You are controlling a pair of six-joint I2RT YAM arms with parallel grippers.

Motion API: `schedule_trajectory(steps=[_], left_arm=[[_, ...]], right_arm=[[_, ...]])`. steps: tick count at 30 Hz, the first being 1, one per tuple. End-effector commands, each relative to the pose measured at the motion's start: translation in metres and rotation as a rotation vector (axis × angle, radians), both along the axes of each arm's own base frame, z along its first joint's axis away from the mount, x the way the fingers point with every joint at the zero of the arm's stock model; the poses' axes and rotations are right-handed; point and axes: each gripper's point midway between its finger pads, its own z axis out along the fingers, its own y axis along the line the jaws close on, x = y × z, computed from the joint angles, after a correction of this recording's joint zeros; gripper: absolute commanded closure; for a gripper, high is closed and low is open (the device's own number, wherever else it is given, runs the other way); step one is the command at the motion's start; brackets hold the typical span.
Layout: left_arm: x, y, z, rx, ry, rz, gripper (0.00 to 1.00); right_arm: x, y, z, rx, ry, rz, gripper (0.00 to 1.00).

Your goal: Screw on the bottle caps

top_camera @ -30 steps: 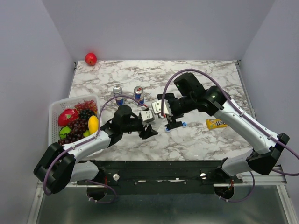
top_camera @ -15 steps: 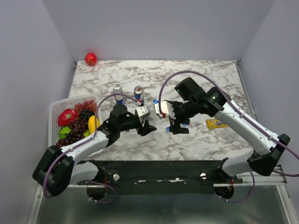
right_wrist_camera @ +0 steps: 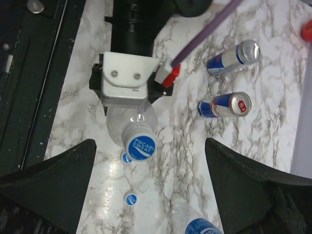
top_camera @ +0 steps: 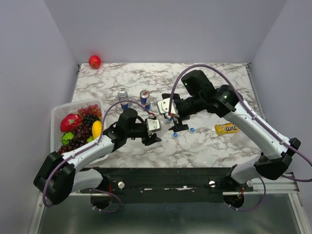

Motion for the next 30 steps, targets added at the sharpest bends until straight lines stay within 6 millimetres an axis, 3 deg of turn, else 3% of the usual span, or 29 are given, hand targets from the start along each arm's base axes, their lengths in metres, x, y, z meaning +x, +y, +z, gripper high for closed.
schedule_trajectory(steps=[1, 8, 15, 19, 23, 28, 30], left_arm=[[-0.004, -0.007, 0.014, -0.013, -0.037, -0.065, 1.00], [0.003, -0.012, 0.031, -0.094, 0.027, 0.003, 1.00], [0.002, -0.014, 0.041, -0.179, 0.163, 0.056, 1.00], [0.006, -0.013, 0.045, -0.202, 0.173, 0.081, 1.00], [0.013, -0.011, 0.048, -0.213, 0.155, 0.106, 1.00], [0.013, -0.009, 0.041, -0.191, 0.155, 0.113, 1.00], [0.009, -0.008, 0.032, -0.145, 0.095, 0.063, 1.00]], right_arm=[[-0.016, 0.006, -0.024, -0.058, -0.057, 0.168, 0.00], [-0.011, -0.006, -0.041, -0.121, -0.120, 0.146, 0.00], [0.003, -0.020, -0.058, -0.166, -0.104, -0.023, 0.00], [-0.001, -0.028, -0.078, -0.224, 0.003, -0.107, 0.00], [-0.019, -0.043, -0.091, -0.271, 0.119, -0.166, 0.00], [-0.024, -0.059, -0.082, -0.261, 0.143, -0.255, 0.00], [-0.015, -0.052, -0.055, -0.154, 0.165, -0.317, 0.00]])
